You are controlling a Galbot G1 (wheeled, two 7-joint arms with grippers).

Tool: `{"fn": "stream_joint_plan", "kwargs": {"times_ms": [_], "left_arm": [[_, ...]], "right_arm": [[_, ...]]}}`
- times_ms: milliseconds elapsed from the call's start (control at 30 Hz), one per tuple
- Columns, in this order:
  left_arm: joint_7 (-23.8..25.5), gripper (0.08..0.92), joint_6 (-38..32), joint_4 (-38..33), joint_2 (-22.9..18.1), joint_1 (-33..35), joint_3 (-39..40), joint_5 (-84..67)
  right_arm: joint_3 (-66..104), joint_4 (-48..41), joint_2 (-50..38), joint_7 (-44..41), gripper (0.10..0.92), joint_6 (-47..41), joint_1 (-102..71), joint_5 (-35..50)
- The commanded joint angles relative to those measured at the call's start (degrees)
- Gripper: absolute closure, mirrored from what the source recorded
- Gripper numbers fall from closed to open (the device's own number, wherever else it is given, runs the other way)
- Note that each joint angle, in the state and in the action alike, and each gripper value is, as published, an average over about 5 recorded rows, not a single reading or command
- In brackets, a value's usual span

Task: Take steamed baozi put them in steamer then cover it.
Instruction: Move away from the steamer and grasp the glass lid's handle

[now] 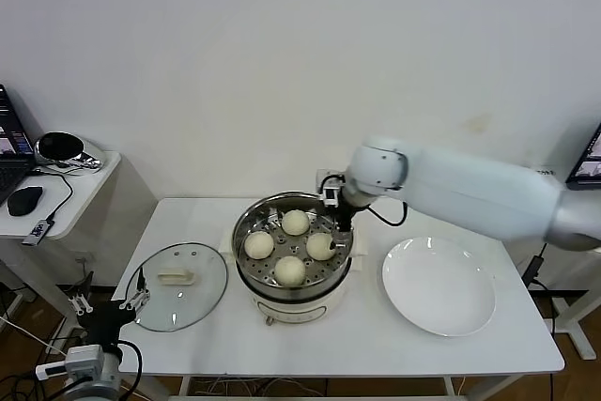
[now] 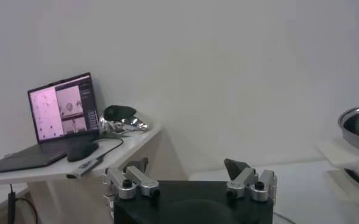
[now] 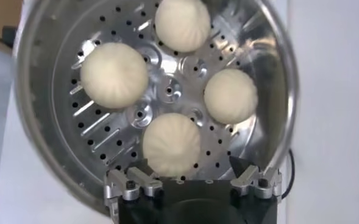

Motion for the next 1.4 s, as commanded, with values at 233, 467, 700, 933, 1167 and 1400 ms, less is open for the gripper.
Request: {"fn": "stream_joint_plan", "kwargs": {"times_ms": [233, 467, 700, 933, 1167, 1400], "left_arm": [[0.0, 0.177, -1.1, 1.1, -1.2, 0.8, 0.5, 1.2], [-0.1, 0.177, -4.0, 1.8, -2.7, 1.6, 3.1, 5.5], [-1.1, 0.177, -9.2, 4.9, -3.9, 1.6, 5.7, 14.0], [-2.2, 0.177, -13.7, 11.4, 0.2, 2.2, 2.4, 42.6], [0.1, 0.177, -14.3, 21.3, 9.4, 3.5, -2.4, 67.5], [1.0, 0.177, -16.0, 32.9, 11.5, -6.9, 2.1, 76.2]], "right_arm": [[50.7, 19.9, -25.6, 35.9, 0.203, 29.9, -56.1, 3.1], [87.8, 16.6, -6.9, 33.7, 0.203, 47.2, -92.2, -11.5], [104.4, 14.7, 12.3, 30.4, 0.203, 57.8, -102.2, -18.8], [115.1, 21.5, 23.7, 32.1, 0.203, 55.1, -108.6, -18.9], [121.7, 24.9, 26.2, 40.1, 0.203, 49.7, -111.4, -18.8], [125.9, 27.8, 28.4, 44.0, 0.203, 46.8, -114.1, -17.5]]}}
